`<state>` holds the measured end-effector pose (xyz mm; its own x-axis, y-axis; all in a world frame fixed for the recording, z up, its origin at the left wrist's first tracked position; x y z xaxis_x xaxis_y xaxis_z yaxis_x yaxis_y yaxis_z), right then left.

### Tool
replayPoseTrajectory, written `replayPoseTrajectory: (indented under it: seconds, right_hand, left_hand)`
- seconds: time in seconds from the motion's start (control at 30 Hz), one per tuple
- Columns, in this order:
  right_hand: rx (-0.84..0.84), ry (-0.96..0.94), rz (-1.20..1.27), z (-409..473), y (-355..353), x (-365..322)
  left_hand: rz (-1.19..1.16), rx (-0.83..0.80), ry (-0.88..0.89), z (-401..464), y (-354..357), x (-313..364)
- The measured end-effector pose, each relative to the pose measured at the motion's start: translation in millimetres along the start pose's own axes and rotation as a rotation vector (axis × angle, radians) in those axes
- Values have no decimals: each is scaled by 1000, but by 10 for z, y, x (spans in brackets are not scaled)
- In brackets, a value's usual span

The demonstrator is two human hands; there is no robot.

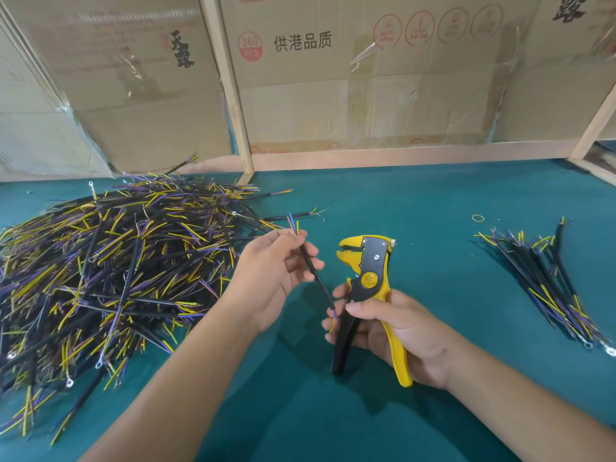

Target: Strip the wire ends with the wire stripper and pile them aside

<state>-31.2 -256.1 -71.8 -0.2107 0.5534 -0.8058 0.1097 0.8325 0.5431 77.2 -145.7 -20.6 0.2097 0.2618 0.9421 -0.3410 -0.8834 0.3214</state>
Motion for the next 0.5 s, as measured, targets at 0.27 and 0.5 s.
replayPoseTrajectory:
  seconds: [0.27,0.5]
  right_hand:
    - [-19,-17,-18,-30,46,-15]
    - [-37,-31,-61,-50,59,-7]
  left_hand:
    - [-36,36,-5,13,-41,20]
    - [-105,18,-36,42,-38,15]
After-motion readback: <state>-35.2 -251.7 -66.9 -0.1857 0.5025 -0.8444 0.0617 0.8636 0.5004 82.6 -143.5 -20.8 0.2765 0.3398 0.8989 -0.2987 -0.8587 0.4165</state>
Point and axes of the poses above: each hand's wrist, its own z-axis towards the middle knuckle, its own y-axis out of the palm, x = y × z, the point moved 7 cm from there along z, towards the middle knuckle, and after that the axes turned 5 degrees about x, right-handed, at the moved point
